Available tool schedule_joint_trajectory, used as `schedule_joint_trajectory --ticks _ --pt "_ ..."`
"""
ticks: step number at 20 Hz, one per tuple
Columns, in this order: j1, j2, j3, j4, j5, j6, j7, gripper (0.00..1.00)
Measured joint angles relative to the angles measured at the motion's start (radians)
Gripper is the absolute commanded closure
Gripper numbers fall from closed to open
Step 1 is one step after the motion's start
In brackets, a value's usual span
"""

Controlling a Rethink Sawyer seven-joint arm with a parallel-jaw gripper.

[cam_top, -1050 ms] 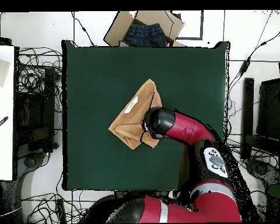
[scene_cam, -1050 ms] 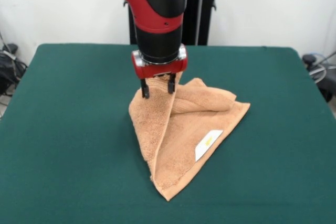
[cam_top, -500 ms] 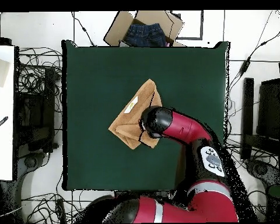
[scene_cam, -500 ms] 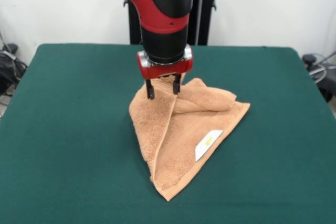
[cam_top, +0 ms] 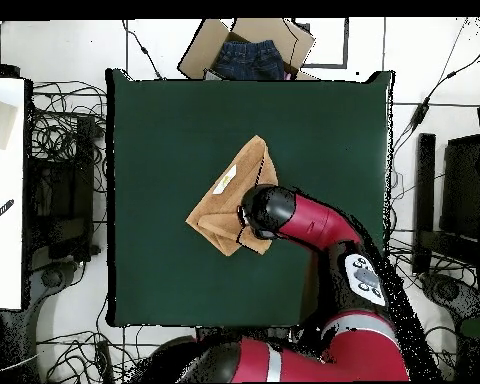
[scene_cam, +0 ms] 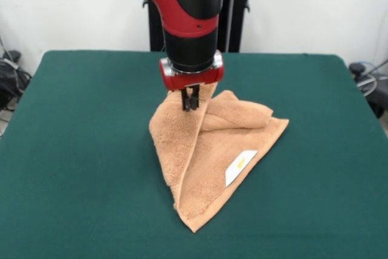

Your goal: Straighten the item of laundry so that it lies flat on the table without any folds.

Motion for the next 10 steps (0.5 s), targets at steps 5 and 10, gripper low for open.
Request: schedule_joint_trajectory --ticks 5,10 --pt "-0.007 -0.003 0.007 0.037 0.002 -0.040 0.000 1.00" --pt "-0.008 -0.003 0.018 0.066 0.002 -0.068 0.000 1.00"
